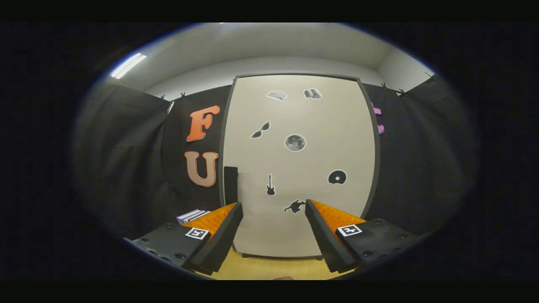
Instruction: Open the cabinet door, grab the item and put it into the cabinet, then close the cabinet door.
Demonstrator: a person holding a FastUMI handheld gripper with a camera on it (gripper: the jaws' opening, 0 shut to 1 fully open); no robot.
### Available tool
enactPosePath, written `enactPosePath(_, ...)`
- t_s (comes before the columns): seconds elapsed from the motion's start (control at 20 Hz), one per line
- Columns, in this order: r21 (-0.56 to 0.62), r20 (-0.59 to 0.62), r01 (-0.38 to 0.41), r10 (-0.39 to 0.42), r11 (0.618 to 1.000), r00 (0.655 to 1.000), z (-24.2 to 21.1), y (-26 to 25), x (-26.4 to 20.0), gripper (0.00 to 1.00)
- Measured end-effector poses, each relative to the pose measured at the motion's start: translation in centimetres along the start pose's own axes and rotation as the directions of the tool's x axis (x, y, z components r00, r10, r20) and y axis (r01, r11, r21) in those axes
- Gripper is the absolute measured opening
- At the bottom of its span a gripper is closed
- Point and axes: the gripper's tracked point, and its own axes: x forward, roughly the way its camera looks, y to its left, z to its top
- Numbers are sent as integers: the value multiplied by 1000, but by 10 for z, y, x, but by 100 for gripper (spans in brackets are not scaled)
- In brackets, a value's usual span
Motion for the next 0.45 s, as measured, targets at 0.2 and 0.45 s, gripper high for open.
enactPosePath(0.2,-2,25,33,-33,999,999,5,-34,-42,95)
enactPosePath(0.45,6,19,65,-65,998,998,-9,-74,-86,95)
